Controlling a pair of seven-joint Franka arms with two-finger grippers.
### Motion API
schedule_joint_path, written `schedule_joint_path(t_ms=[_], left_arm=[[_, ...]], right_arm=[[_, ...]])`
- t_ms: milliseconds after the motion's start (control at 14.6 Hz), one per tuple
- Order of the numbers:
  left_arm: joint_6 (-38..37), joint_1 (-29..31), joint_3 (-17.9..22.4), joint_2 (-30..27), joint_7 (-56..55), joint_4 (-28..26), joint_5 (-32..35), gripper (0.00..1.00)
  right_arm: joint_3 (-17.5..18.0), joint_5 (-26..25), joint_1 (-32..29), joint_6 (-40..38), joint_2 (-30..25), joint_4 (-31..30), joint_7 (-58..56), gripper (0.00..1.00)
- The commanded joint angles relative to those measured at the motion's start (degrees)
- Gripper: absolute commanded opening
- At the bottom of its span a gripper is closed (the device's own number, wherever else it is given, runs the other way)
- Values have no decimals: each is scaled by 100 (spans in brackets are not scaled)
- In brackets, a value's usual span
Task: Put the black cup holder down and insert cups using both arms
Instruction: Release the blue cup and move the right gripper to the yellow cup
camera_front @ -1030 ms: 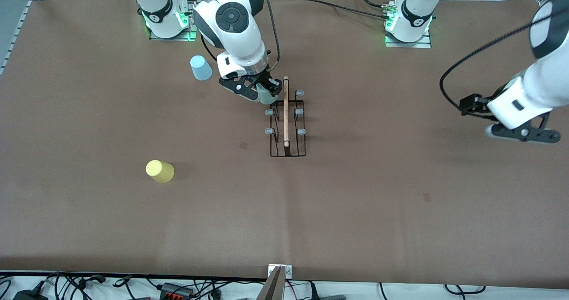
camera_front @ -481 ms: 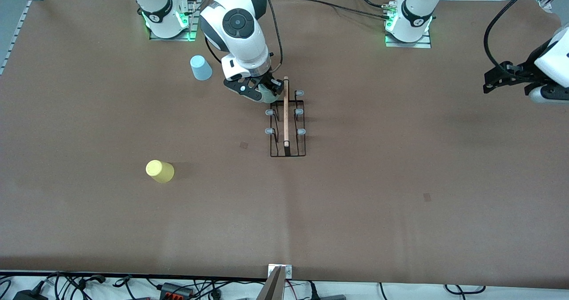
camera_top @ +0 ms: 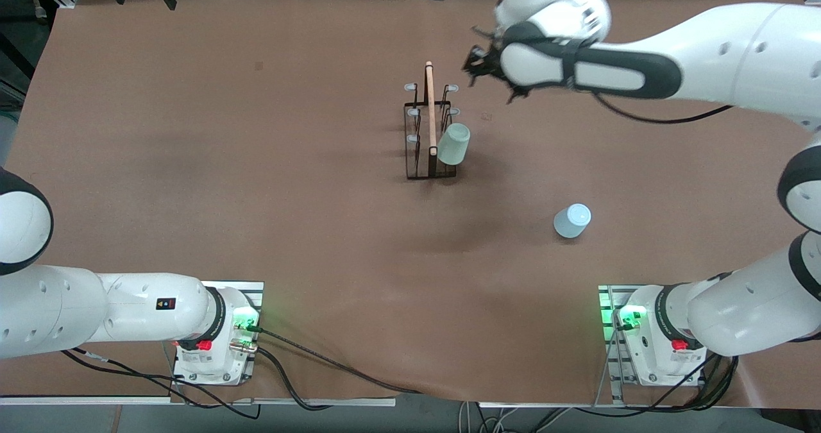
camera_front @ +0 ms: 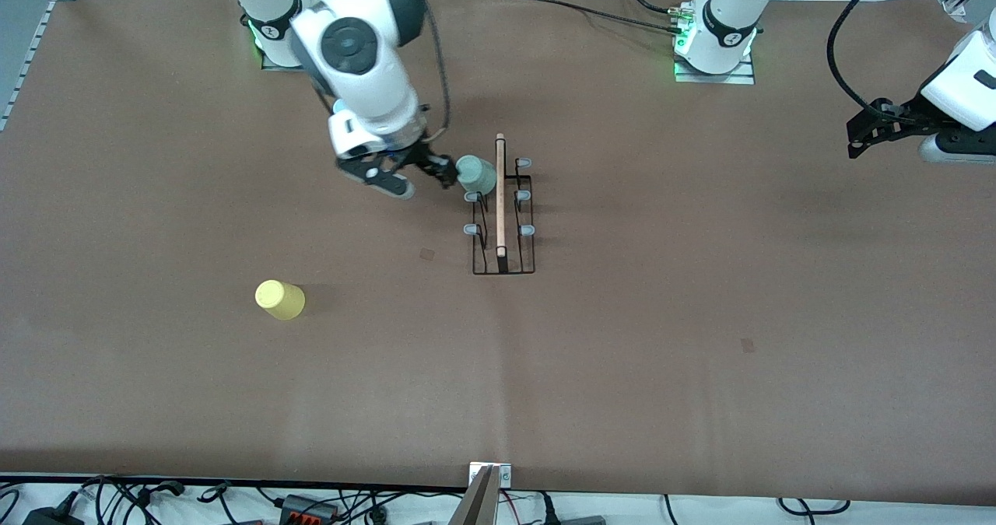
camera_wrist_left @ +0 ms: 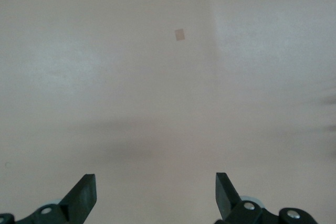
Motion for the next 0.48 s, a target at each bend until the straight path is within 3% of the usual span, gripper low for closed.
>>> schedule_joint_path(t_ms=[0,137,412], left_arm=[[-442,-43,71,-92,174,44,85,100],[-471,-43,62,-83,182,80,76,100],[-418,-43,97,-66,191,107,-256,100]], right_arm=[[28,-13,-988,-391,-187,-97,-1979,100],[-182,-30,-1403,-304,-135,-97,-3177,100],[-1042,-250,-1510,450,339,-53,-5023,100]])
